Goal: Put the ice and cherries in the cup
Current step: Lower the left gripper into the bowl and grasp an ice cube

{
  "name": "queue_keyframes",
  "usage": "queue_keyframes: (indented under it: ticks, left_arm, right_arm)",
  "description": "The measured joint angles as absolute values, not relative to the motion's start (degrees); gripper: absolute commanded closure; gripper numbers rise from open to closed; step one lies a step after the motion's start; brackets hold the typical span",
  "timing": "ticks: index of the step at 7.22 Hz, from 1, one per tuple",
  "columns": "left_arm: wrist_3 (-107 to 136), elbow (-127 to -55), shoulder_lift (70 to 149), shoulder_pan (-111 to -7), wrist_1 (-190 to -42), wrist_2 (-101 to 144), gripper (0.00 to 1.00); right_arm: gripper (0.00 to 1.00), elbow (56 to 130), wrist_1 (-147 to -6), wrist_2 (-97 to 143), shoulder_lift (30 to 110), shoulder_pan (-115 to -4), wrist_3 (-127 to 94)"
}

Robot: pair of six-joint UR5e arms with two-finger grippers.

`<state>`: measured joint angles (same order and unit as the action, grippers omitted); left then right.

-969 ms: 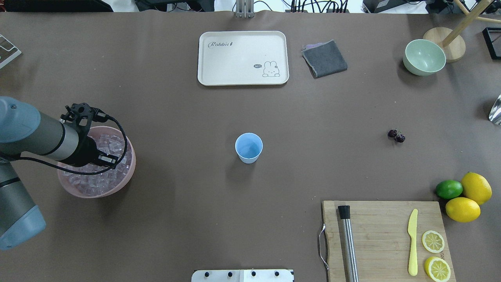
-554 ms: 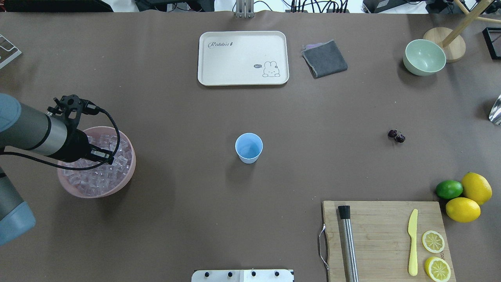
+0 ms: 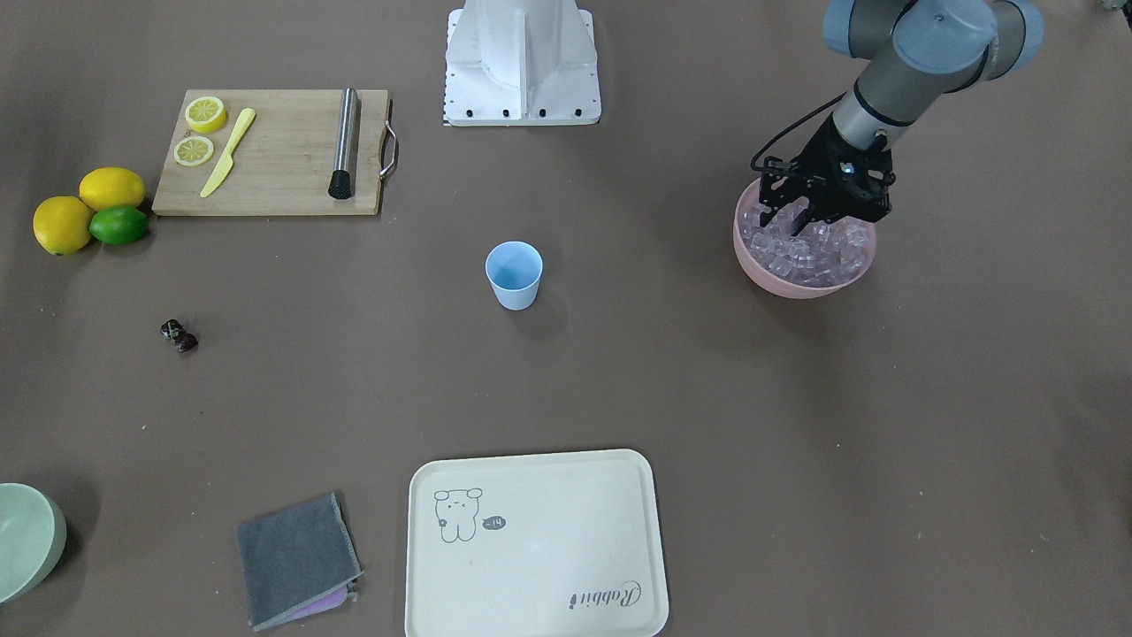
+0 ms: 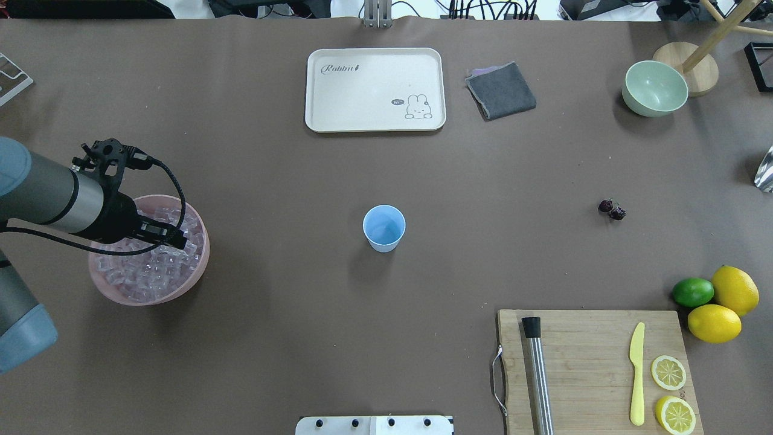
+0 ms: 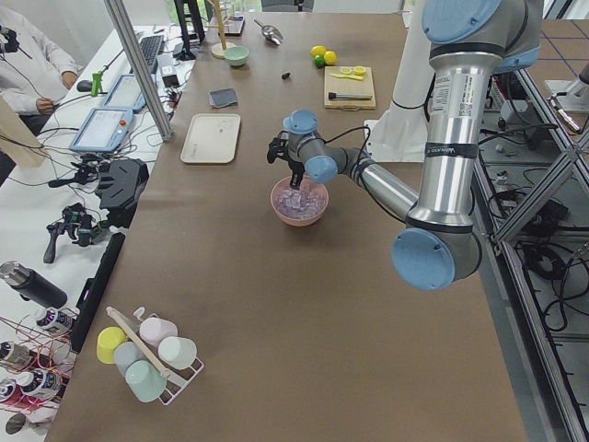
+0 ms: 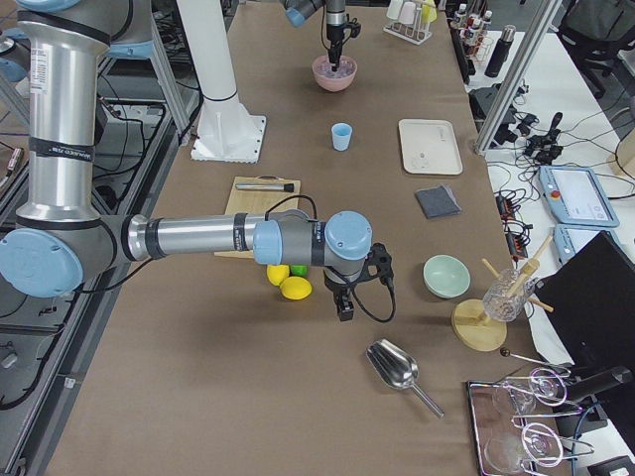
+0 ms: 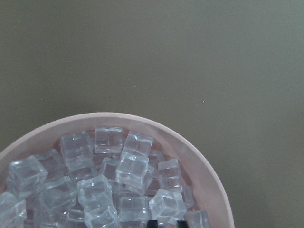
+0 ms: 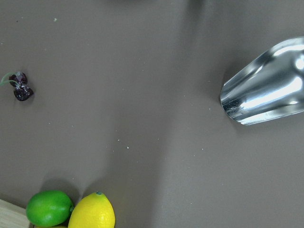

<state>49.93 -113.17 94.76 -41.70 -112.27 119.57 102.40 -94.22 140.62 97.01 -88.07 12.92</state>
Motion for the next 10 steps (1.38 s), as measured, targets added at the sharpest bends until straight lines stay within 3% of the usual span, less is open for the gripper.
queue_keyframes:
  ticks: [10]
  left_arm:
    - [32.93, -112.47, 94.52, -37.25, -112.12, 108.79, 0.16]
  right_arm:
    - [0.0, 102.46, -94.22, 140.63, 99.56, -88.07, 13.8]
